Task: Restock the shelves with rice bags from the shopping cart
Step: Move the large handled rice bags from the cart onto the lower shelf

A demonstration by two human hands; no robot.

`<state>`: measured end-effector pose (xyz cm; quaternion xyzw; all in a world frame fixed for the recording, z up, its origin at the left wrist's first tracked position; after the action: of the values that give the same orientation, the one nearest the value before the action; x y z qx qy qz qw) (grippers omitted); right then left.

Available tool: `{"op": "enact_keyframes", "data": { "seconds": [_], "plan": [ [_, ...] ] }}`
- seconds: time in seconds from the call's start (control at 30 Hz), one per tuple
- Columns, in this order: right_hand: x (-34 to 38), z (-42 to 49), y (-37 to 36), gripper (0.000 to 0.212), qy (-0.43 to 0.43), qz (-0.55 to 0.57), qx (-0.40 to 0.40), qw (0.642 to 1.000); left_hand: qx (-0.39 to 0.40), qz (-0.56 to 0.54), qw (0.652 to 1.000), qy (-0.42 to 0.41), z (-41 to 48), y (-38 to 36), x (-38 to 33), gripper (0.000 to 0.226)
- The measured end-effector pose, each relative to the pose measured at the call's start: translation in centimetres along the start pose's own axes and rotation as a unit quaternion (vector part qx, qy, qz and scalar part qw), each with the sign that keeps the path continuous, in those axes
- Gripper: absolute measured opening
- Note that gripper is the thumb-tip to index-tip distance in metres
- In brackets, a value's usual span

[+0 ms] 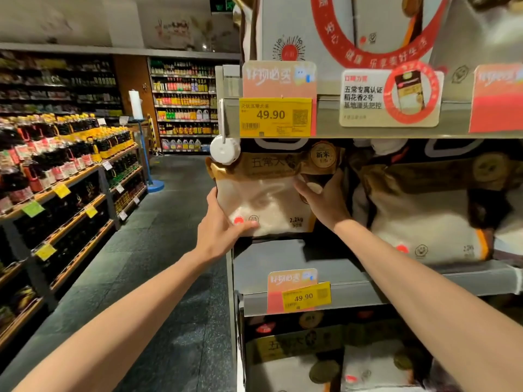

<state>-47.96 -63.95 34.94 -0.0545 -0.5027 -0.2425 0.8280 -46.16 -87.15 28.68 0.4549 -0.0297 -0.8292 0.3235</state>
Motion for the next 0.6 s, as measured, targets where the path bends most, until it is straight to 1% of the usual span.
{"op": "enact_keyframes", "data": {
  "seconds": [0.13, 0.2, 0.27, 0.33, 0.4, 0.43, 0.5, 0.6],
  "plan": [
    [-0.6, 1.2, -0.4, 0.097, 0.006, 0.001, -0.022, 1.0, -0.012, 0.009, 1.0, -0.009, 0.4, -0.2, -0.3, 0.117],
    [-1.2, 1.8, -0.1, 0.097, -0.003, 0.02, -0.037, 0.999, -0.029, 0.016, 0.999, -0.02, -0.2, -0.6, -0.8, 0.116],
    [-2.0, 2.2, 0.3, 0.1, -0.009, 0.031, -0.065, 0.997, -0.029, 0.022, 0.999, -0.035, -0.7, -1.5, -1.5, 0.116],
    [-2.7, 2.8, 0.2, 0.107, -0.01, 0.039, -0.081, 0.996, -0.018, 0.021, 0.998, -0.05, -0.2, -2.5, -1.6, 0.116],
    [-3.0, 2.9, -0.3, 0.122, -0.012, 0.026, -0.068, 0.997, -0.004, 0.016, 0.998, -0.055, 0.6, -3.2, -1.3, 0.115],
    [-3.3, 3.2, -0.4, 0.125, -0.006, 0.018, -0.069, 0.997, 0.007, 0.013, 0.998, -0.054, 1.1, -3.6, -1.1, 0.116],
    [-3.2, 3.4, -0.6, 0.124, 0.007, 0.01, -0.078, 0.997, 0.021, 0.008, 0.999, -0.048, 1.6, -3.8, -1.0, 0.117],
    [-2.9, 3.4, -0.6, 0.115, 0.012, 0.014, -0.09, 0.996, 0.038, 0.004, 0.998, -0.04, 2.0, -4.0, -0.9, 0.114]
  ]
}}
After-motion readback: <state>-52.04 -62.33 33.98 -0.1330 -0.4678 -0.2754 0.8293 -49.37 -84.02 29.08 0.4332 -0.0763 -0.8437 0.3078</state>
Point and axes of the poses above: each hand's wrist, its own z-axis towards the middle knuckle, its own y-axis out of the back of the hand, x = y × z, the point moved 5 cm from there along z, towards the middle knuckle, and after that the axes turned 11 degrees about -x, right-handed, at the moved point
